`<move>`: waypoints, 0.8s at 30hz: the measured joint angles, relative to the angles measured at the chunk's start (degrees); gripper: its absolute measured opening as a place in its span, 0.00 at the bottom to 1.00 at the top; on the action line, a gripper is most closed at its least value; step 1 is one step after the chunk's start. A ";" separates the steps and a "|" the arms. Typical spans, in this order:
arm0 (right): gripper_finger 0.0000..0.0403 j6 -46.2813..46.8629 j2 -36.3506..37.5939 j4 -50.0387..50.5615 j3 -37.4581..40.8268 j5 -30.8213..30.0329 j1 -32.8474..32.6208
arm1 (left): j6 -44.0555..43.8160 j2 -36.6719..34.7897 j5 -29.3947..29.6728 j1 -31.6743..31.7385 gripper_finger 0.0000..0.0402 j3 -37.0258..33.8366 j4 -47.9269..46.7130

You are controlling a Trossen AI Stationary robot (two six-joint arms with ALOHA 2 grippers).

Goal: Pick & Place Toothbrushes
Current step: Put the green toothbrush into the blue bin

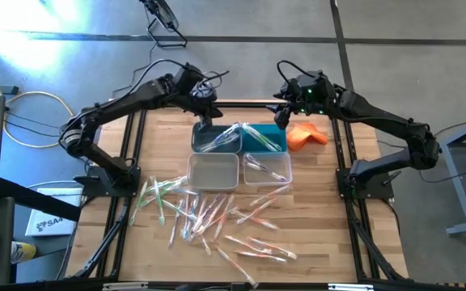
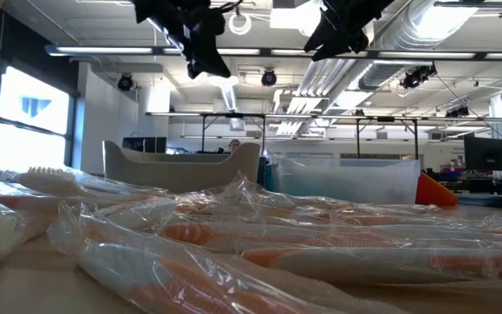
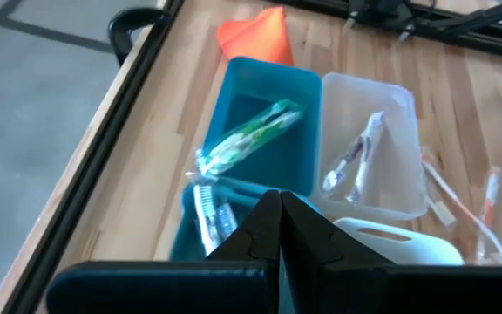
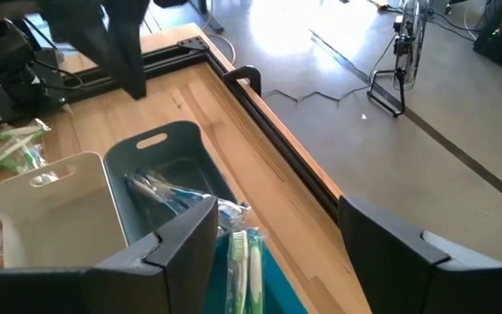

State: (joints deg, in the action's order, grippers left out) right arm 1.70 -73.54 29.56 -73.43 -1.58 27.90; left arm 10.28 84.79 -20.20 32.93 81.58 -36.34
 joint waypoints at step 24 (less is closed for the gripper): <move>0.57 0.00 0.00 -1.99 0.00 0.04 -0.02 | -4.59 -8.61 -2.19 0.07 0.00 -0.04 -4.61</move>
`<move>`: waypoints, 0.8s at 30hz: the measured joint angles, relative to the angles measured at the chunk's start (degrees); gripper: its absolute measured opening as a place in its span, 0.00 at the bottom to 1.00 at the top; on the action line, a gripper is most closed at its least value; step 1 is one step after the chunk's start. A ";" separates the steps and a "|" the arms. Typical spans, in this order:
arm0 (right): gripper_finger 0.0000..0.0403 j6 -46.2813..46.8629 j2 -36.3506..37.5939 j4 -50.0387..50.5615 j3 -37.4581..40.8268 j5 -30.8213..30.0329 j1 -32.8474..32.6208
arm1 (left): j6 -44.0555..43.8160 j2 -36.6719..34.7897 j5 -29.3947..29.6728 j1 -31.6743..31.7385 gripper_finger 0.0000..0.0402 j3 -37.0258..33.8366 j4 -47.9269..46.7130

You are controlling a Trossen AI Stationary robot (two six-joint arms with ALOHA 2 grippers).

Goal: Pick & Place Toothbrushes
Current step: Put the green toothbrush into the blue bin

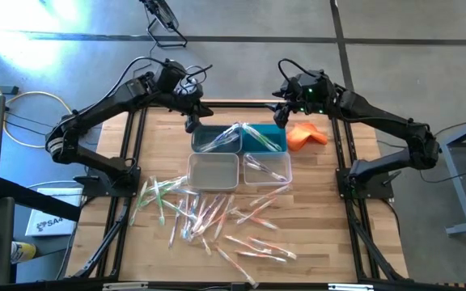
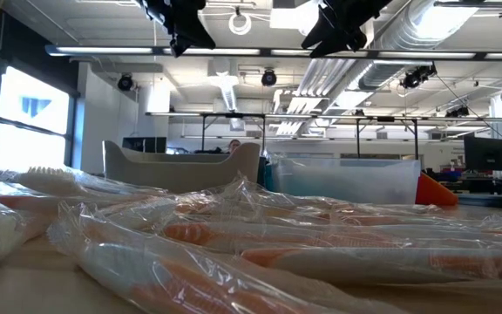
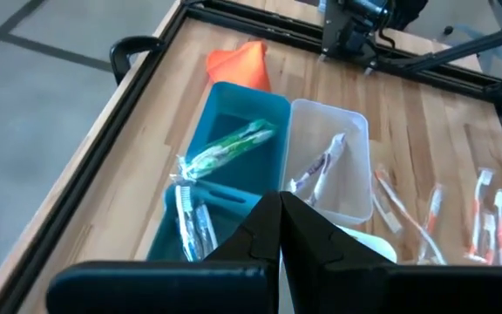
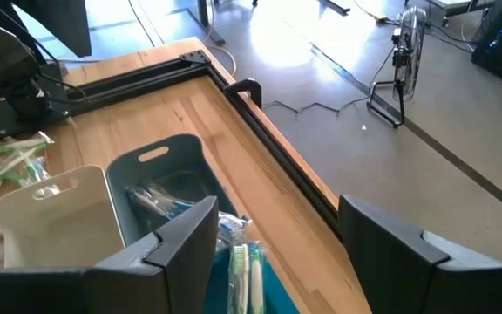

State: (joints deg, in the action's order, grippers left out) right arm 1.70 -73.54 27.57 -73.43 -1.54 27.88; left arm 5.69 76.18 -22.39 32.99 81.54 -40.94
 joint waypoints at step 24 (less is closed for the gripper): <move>0.57 1.67 0.00 0.02 0.00 0.20 0.00 | -5.55 0.04 0.92 0.00 0.00 0.00 0.45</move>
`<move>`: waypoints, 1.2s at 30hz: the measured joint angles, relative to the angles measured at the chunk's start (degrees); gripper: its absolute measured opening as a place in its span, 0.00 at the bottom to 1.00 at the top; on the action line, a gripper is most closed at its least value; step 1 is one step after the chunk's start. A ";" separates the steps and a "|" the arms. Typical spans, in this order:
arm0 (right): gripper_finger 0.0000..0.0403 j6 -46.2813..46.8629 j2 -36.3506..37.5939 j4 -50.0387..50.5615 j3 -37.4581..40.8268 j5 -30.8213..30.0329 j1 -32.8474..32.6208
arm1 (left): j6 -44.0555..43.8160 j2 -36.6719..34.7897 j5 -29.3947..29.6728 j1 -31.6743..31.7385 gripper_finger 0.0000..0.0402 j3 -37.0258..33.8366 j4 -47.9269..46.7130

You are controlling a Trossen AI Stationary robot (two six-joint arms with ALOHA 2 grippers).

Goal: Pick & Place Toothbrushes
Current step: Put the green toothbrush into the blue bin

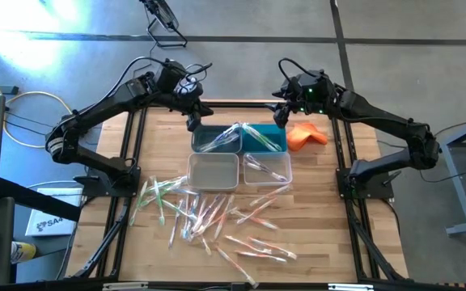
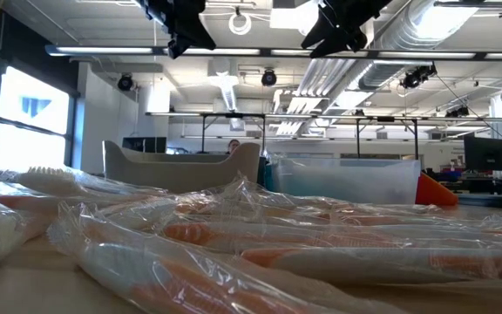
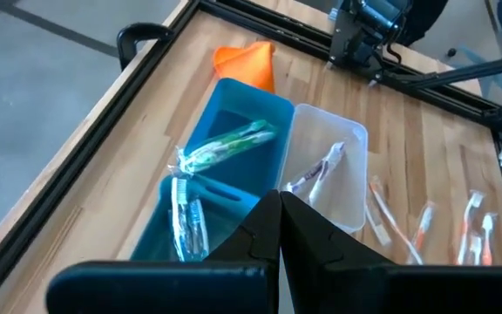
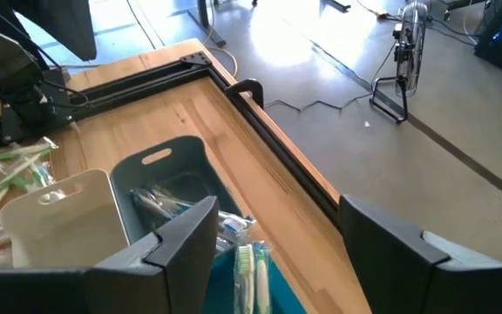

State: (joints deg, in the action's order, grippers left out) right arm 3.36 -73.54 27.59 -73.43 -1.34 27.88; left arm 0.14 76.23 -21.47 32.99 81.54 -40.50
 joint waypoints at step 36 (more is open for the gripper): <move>0.57 1.39 0.00 -3.98 0.00 -0.02 -0.02 | -20.28 -40.89 -2.26 -0.39 0.00 -30.99 13.49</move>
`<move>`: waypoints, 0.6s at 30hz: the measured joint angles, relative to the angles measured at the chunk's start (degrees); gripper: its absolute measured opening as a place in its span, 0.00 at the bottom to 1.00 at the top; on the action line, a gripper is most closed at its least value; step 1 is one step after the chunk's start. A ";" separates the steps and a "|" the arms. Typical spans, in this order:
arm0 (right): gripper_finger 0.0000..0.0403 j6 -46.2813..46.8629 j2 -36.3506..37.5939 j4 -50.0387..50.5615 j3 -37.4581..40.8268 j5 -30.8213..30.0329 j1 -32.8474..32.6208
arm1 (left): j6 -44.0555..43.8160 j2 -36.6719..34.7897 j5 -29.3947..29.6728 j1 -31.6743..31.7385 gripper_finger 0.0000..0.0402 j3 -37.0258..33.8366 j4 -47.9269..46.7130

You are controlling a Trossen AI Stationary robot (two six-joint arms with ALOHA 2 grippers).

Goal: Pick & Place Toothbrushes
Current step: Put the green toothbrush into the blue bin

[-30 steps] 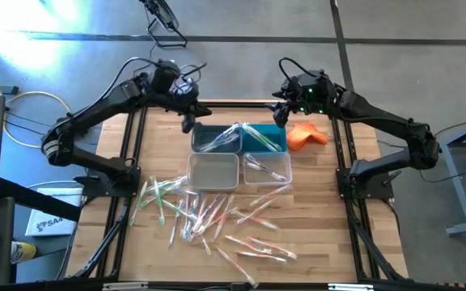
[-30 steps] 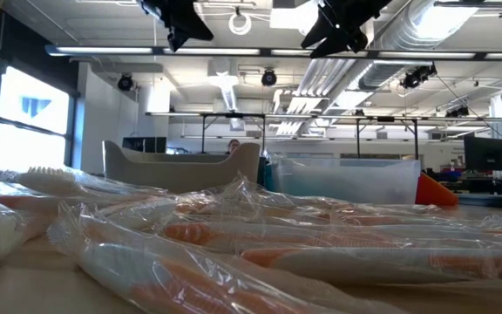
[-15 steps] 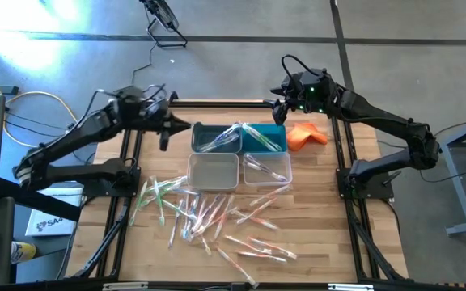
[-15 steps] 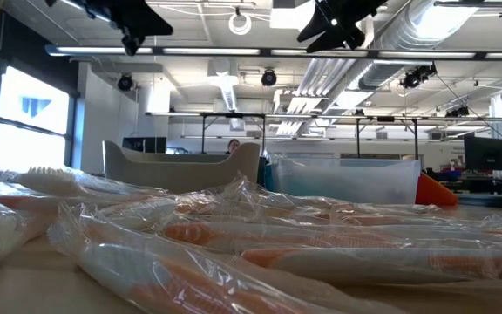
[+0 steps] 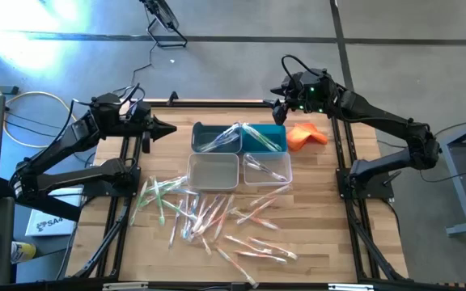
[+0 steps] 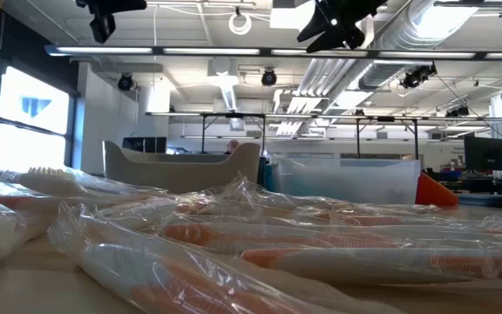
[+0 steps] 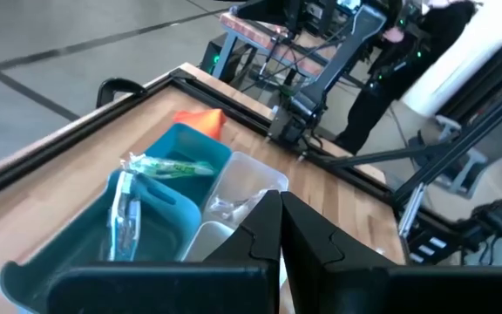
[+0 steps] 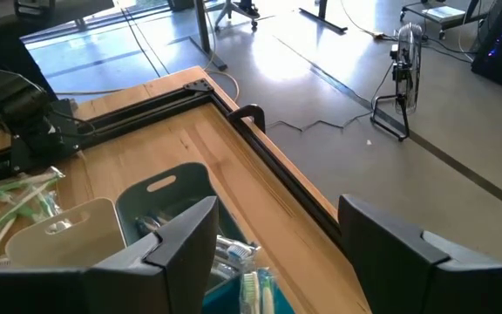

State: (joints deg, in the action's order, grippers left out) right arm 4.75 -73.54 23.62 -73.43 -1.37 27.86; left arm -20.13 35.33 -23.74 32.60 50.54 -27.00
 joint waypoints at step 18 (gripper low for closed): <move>0.57 -10.46 0.00 0.02 0.00 0.00 0.02 | -31.49 3.01 5.28 0.02 0.00 0.00 -3.81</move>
State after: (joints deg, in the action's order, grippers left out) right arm -5.71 -73.54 23.64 -73.43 -1.36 27.88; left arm -51.62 38.34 -18.46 32.62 50.54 -30.81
